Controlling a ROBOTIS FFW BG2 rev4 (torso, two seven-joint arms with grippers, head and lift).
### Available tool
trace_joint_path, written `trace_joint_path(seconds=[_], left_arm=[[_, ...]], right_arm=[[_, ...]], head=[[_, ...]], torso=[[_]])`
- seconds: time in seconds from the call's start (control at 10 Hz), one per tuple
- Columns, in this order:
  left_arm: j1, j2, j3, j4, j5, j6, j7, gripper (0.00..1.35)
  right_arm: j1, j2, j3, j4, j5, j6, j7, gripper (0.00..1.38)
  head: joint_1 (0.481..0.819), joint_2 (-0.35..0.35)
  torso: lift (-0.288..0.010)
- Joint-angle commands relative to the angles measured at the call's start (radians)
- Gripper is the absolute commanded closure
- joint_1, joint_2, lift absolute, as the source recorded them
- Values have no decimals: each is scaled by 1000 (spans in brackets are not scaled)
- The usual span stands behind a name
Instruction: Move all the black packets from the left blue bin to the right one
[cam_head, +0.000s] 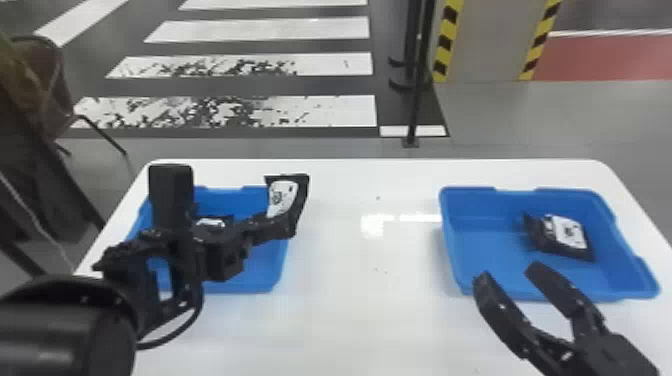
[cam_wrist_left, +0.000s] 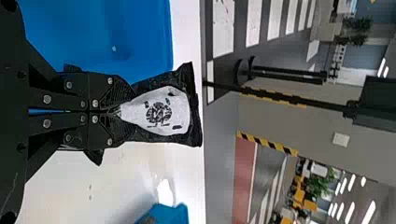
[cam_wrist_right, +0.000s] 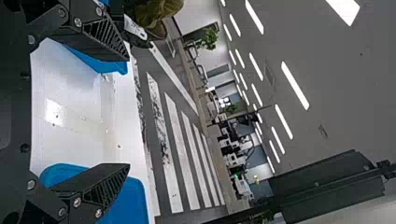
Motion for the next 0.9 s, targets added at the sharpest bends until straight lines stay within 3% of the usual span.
trace_joint_path(seconds=[0.0,0.4,0.8], left_arm=[[71,2,-50,-98,65,-13,-2,1205],[88,9,-187,-140,157,-63,-7,1205],[61,20,-269,-140,201,-67,-7,1205]], right_arm=[[-49,0,6,0,-4,39,22,231],[-192,0,50,44,-40,138,68,231],[-315,0,78,110,-60,155,86,231]], head=[[695,21],[695,-81],[695,-127]], torso=[[-140],[-140],[-140]])
